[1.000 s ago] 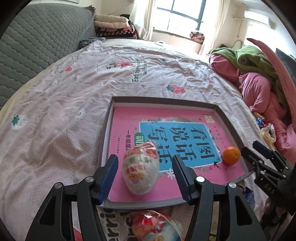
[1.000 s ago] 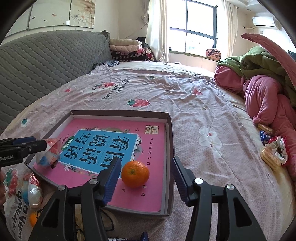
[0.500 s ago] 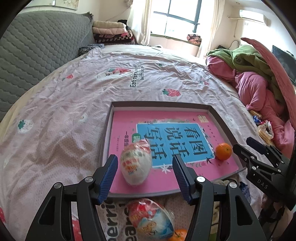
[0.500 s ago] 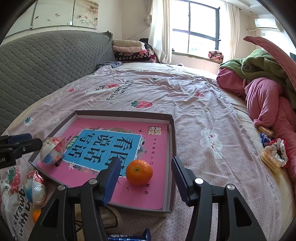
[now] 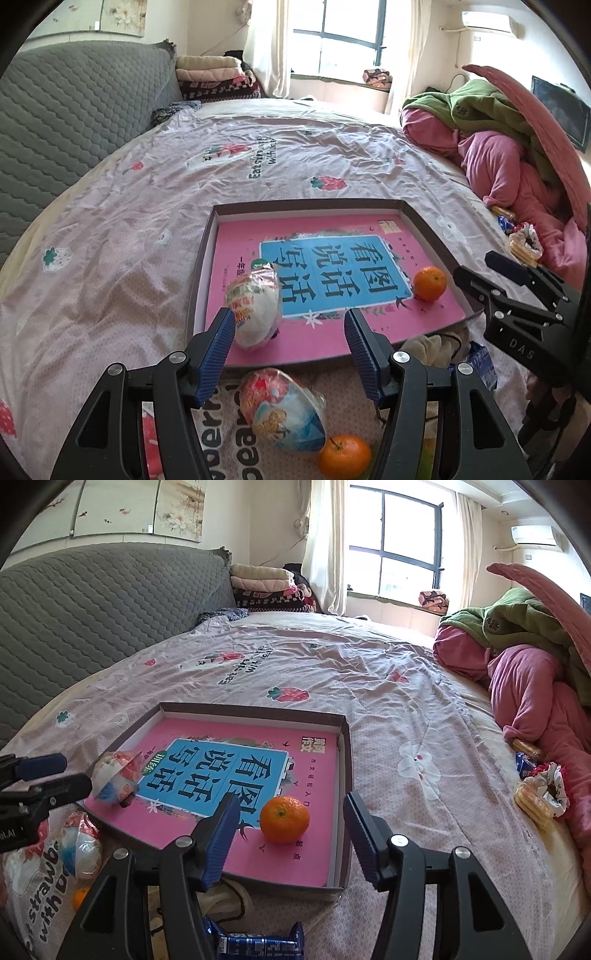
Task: Organize objects
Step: 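Withdraw both open tools back from the box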
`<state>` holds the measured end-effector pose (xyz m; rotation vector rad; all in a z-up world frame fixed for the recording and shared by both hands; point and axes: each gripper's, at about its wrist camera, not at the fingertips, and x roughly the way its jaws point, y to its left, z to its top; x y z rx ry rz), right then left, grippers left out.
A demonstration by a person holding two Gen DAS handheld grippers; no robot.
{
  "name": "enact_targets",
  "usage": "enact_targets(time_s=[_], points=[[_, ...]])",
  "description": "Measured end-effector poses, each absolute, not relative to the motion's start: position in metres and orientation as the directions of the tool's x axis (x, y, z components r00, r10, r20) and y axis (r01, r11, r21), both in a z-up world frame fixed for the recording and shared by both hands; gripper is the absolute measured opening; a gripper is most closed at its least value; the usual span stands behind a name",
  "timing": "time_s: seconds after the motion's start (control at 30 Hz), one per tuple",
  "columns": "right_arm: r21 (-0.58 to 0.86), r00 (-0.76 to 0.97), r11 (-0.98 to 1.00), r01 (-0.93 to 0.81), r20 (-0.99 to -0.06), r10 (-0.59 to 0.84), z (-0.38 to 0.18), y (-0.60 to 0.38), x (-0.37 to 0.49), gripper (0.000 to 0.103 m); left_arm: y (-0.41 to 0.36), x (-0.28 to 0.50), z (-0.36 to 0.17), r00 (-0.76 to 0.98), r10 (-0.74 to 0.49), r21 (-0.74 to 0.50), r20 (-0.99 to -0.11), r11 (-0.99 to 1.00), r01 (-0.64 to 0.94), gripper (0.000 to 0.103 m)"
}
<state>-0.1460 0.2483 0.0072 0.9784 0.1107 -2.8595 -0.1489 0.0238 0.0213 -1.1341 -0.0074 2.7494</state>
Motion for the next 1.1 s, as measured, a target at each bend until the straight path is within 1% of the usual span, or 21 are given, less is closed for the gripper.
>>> enact_targets(time_s=[0.07,0.2,0.27,0.7,0.8,0.83,1.1], points=[[-0.026,-0.790,-0.991,0.130,-0.607,-0.088,0.009,0.249,-0.142,0.063,0.023,-0.145,0.021,-0.699,0.150,-0.069,-0.699,-0.987,-0.143,0.063],[-0.020,-0.795,-0.991,0.136,-0.599,-0.097,0.011,0.250,-0.135,0.064,0.020,-0.135,0.024,-0.707,0.157,-0.090,-0.689,-0.987,-0.131,0.065],[-0.022,-0.796,-0.990,0.139,-0.597,-0.099,0.012,0.249,-0.131,0.064,0.019,-0.129,0.024,-0.713,0.154,-0.090,-0.684,-0.988,-0.126,0.070],[0.016,-0.797,-0.990,0.137,-0.592,-0.120,0.011,0.251,-0.110,0.065,0.026,-0.110,0.013,-0.692,0.174,-0.111,-0.701,-0.985,-0.136,0.070],[0.019,-0.795,-0.990,0.139,-0.595,-0.123,0.009,0.252,-0.105,0.066,0.028,-0.107,0.012,-0.690,0.173,-0.109,-0.703,-0.985,-0.136,0.072],[0.019,-0.796,-0.990,0.137,-0.593,-0.121,0.009,0.252,-0.103,0.066,0.028,-0.105,0.012,-0.693,0.169,-0.106,-0.701,-0.985,-0.133,0.074],[0.025,-0.808,-0.992,0.124,-0.578,-0.116,0.011,0.256,-0.091,0.066,0.029,-0.094,0.012,-0.700,0.157,-0.096,-0.697,-0.987,-0.126,0.074]])
